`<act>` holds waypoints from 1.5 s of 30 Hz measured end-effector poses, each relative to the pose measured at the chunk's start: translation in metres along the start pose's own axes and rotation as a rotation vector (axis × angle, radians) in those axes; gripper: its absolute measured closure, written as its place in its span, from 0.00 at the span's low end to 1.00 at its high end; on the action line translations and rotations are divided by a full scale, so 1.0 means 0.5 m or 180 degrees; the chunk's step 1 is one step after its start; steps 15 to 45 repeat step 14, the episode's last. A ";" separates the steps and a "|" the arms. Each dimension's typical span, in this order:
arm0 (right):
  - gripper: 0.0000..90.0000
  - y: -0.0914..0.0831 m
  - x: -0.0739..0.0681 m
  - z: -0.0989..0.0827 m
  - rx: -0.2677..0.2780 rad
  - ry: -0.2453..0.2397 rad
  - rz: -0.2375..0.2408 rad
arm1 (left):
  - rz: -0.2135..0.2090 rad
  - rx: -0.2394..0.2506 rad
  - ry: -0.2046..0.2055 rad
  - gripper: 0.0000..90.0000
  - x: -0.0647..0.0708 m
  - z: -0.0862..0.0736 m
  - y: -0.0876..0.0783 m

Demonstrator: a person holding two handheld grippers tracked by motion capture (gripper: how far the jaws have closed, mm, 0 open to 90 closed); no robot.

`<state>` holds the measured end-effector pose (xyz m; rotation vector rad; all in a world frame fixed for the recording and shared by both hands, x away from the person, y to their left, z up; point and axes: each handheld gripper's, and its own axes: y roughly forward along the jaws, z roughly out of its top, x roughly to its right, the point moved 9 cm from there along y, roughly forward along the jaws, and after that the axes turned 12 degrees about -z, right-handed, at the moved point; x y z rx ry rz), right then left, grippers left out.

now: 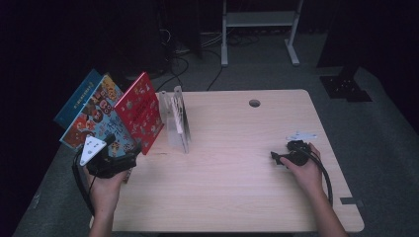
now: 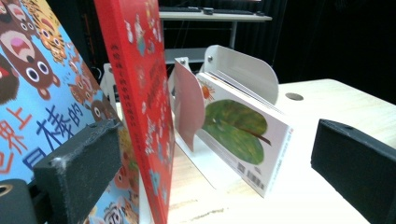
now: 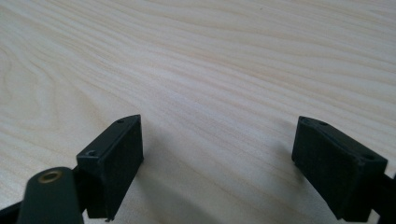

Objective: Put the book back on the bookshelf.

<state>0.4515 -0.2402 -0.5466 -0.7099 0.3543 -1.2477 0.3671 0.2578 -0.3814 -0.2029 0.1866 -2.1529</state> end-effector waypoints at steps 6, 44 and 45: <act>0.17 0.000 0.000 0.000 0.0002 -0.0001 0.0000 | -0.0059 -0.0025 0.0000 0.01 0.020 -0.010 -0.010; 0.17 0.000 0.000 0.000 0.0000 0.0000 0.0002 | -0.0104 -0.0014 -0.0032 0.01 0.025 -0.012 -0.004; 0.17 0.000 0.000 0.000 0.0000 0.0000 0.0002 | -0.0104 -0.0014 -0.0032 0.01 0.025 -0.012 -0.004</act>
